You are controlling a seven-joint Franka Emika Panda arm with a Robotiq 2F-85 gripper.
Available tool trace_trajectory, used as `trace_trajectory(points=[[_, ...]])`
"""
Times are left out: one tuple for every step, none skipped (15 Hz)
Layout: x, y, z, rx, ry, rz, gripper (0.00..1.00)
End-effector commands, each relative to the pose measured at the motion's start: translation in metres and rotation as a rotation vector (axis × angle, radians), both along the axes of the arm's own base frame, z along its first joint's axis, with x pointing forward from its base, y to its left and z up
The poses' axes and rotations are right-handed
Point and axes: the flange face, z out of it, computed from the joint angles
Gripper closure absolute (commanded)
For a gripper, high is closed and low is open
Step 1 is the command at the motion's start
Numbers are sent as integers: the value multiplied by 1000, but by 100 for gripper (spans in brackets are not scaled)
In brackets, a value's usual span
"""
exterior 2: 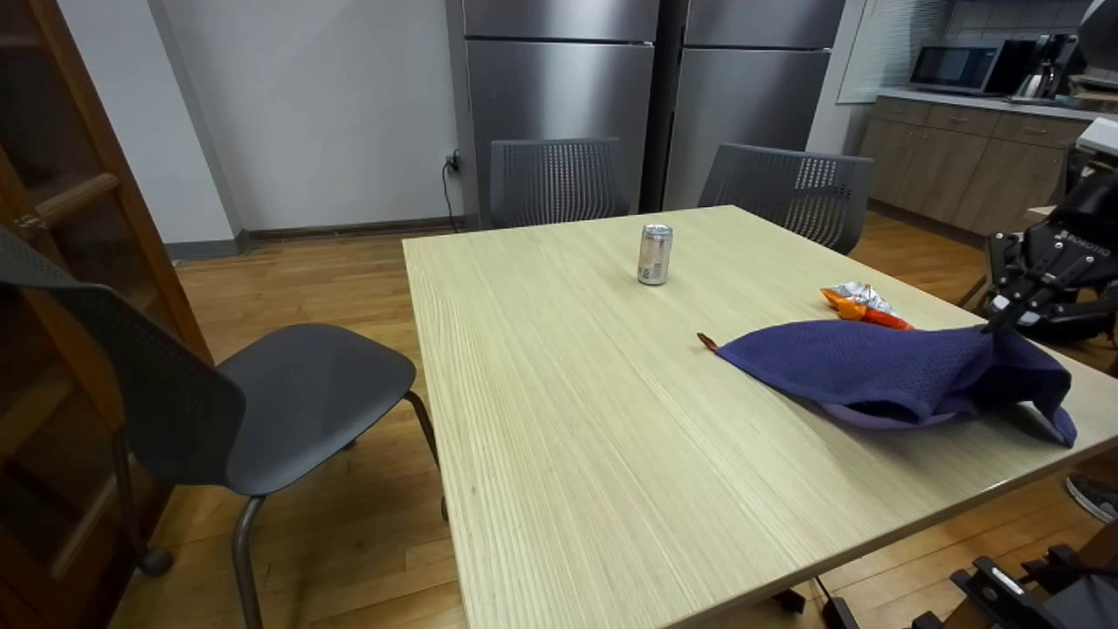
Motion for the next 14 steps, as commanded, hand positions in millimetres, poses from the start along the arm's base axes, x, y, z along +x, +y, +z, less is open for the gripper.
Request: trace_trajectory(points=[[9,-14,-4,42,63,-38,100],[11,-14,-6,42,76,-42,100],[14,-15,-8,48,85,-42,100],[16,-15,-11,52,93,-44,100],[19,-15,-14,51,104,-43,100],[21,-14,-16,55,111,-41,100],[23,-14,-18,60,116,-38,100],[25,-13,-20,62,123,-36,100],[28,-12,-22,60,131,-31,100],[30,-12,-25,62,138,-27,100],[32,-10,-27,62,147,-22,100],[34,-9,-29,62,153,-18,100],[36,-7,-31,63,158,-13,100],[38,-6,-33,63,161,-10,100]])
